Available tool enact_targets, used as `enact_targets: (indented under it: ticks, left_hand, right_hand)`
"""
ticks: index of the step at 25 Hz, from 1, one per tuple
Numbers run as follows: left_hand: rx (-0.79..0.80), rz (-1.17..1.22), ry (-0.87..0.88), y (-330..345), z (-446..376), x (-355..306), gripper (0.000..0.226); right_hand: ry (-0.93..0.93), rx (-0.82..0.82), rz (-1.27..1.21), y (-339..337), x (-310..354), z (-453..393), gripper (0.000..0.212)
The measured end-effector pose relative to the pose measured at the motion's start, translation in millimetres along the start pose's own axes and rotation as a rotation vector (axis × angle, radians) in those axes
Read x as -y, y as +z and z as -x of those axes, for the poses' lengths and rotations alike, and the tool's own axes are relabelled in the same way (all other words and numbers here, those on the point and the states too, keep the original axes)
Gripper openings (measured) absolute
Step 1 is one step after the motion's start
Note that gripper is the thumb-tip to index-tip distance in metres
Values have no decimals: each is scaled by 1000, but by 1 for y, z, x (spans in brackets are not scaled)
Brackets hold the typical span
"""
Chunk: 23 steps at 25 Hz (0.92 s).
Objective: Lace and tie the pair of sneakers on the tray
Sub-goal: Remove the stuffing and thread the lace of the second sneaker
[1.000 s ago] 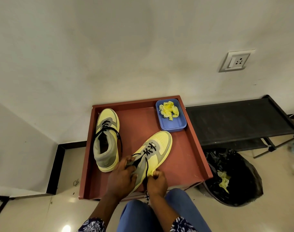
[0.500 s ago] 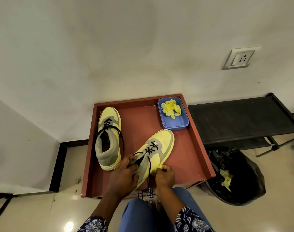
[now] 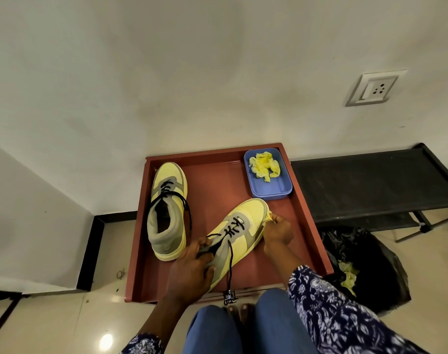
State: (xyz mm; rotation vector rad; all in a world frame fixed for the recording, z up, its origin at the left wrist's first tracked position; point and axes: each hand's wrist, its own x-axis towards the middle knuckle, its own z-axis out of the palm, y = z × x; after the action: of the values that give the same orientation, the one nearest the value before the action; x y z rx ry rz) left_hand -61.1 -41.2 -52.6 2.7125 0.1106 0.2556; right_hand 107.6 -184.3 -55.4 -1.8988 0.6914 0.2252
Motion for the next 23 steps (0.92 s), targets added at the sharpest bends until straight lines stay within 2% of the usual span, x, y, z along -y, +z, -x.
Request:
enact_targets:
  ticks: [3, 7, 15, 19, 23]
  left_hand:
    - [-13, -3, 0, 0, 0, 1, 25]
    - [-18, -9, 0, 1, 0, 3, 26]
    - [-27, -48, 0, 2, 0, 2, 28]
    - [-26, -49, -1, 2, 1, 1, 29]
    - [-7, -37, -2, 1, 0, -1, 28]
  right_hand:
    - [-81, 69, 63, 2, 13, -14, 24]
    - [-138, 78, 133, -1, 5, -13, 25]
    - [-334, 135, 137, -4, -49, 55, 28]
    - [-355, 177, 148, -3, -59, 72, 28]
    - [-374, 142, 108, -4, -53, 61, 24]
